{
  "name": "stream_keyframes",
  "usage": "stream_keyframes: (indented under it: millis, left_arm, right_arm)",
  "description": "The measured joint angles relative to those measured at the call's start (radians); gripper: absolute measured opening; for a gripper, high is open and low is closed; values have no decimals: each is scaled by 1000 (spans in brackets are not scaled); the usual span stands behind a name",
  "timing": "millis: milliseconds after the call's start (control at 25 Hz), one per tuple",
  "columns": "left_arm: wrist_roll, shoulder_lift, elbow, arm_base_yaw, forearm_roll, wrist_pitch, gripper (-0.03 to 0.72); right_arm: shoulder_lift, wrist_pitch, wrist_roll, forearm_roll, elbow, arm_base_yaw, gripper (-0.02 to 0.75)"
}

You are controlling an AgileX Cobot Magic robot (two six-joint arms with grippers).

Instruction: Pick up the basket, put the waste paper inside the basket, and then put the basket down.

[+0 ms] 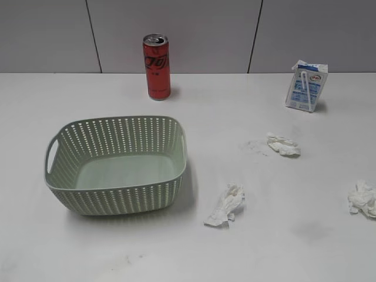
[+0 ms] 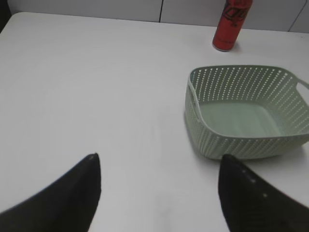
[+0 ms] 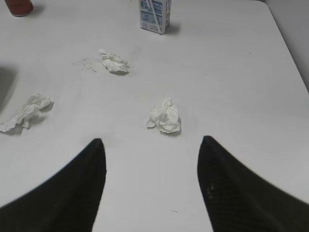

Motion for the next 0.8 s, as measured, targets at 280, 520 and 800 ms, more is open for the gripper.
stream_keyframes:
  millis: [280,520,800]
  left_arm:
    - [0,362,-115,0,0,-69,577]
    - [0,701,-236,-3,-2,-98,577]
    - [0,1039,-416,-40,-45,-93,576]
  right_arm:
    - [0,0,0,0,0,0,456]
    - [0,0,0,0,0,0,456]
    - [0,0,0,0,0,0,456]
